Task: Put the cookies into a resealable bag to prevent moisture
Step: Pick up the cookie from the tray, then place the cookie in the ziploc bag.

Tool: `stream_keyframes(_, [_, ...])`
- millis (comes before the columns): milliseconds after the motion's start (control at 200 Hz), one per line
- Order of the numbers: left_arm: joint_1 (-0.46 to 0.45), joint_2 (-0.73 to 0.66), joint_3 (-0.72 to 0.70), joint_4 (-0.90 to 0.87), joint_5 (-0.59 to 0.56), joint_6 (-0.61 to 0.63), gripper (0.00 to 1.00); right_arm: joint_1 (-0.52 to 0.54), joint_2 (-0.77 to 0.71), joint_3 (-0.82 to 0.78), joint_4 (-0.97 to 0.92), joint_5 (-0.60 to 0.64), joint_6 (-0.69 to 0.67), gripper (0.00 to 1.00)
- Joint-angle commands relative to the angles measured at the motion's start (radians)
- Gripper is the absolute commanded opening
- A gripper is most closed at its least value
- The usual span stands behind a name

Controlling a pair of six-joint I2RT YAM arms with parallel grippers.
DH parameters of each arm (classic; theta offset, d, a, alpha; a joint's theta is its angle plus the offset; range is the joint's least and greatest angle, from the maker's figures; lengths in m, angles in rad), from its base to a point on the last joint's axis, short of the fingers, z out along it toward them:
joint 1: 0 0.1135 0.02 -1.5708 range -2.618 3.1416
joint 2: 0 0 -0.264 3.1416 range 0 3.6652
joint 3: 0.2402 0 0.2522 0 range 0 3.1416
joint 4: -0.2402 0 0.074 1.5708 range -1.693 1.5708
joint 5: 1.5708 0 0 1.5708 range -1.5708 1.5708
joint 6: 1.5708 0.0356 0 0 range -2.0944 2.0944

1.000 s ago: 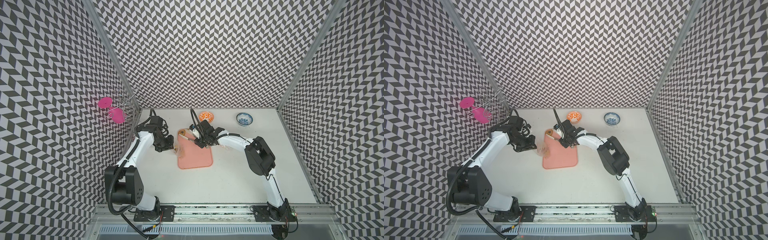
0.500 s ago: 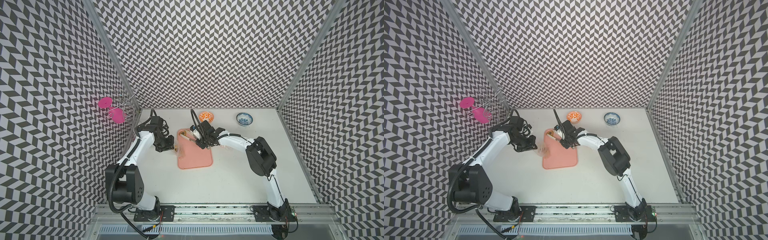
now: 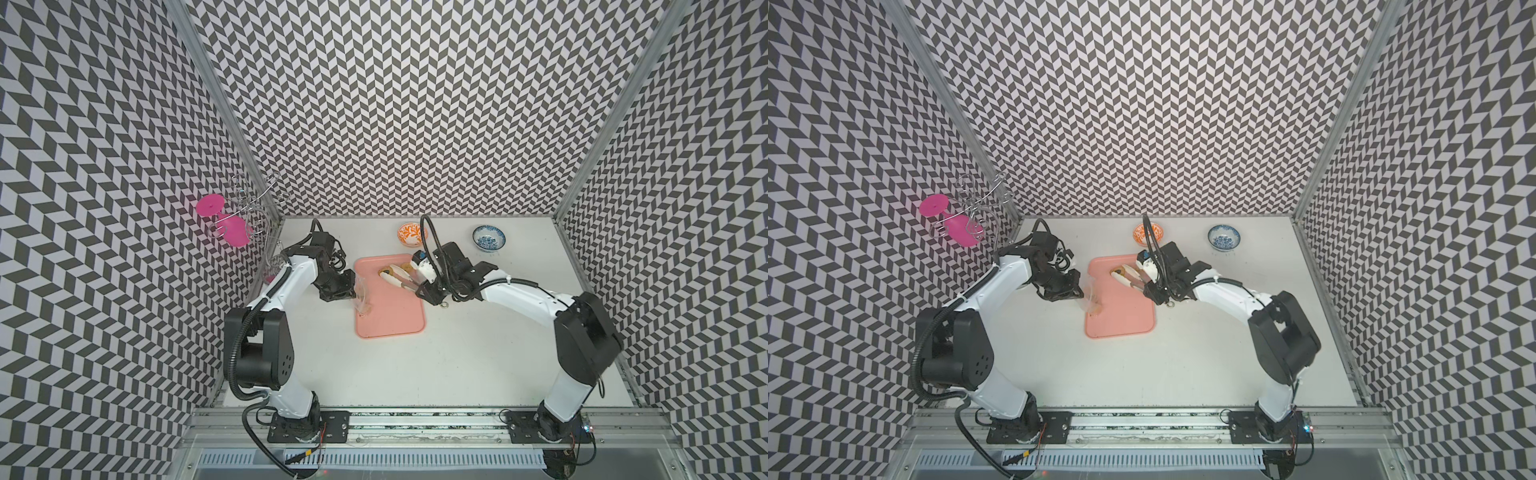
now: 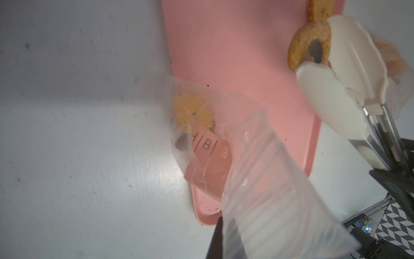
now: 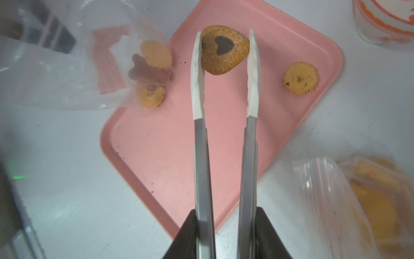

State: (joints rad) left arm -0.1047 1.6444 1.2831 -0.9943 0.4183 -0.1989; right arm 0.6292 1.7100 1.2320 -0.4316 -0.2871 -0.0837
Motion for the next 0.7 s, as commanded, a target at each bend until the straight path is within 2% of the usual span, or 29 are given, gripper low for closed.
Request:
stream_keyframes(0, [-0.011, 0.015, 0.041, 0.034, 0.062, 0.013, 0.00, -0.026, -0.131, -0.071, 0.124, -0.167, 0.104, 0.35])
stream_keyframes(115, [-0.019, 0.035, 0.037, 0.077, 0.148, -0.001, 0.00, -0.026, -0.210, -0.125, 0.148, -0.249, 0.161, 0.35])
stream_keyframes(316, [-0.048, 0.069, 0.041, 0.122, 0.212, -0.020, 0.00, -0.028, -0.290, -0.176, 0.191, -0.324, 0.249, 0.35])
stream_keyframes(456, [-0.044, 0.081, 0.021, 0.162, 0.281, -0.021, 0.00, -0.027, -0.296, -0.199, 0.245, -0.383, 0.314, 0.35])
stream_keyframes(566, [-0.007, 0.084, -0.033, 0.213, 0.379, -0.020, 0.00, -0.027, -0.278, -0.216, 0.279, -0.419, 0.343, 0.35])
stream_keyframes(691, [0.006, 0.086, -0.058, 0.228, 0.415, -0.003, 0.00, -0.027, -0.261, -0.220, 0.286, -0.433, 0.356, 0.35])
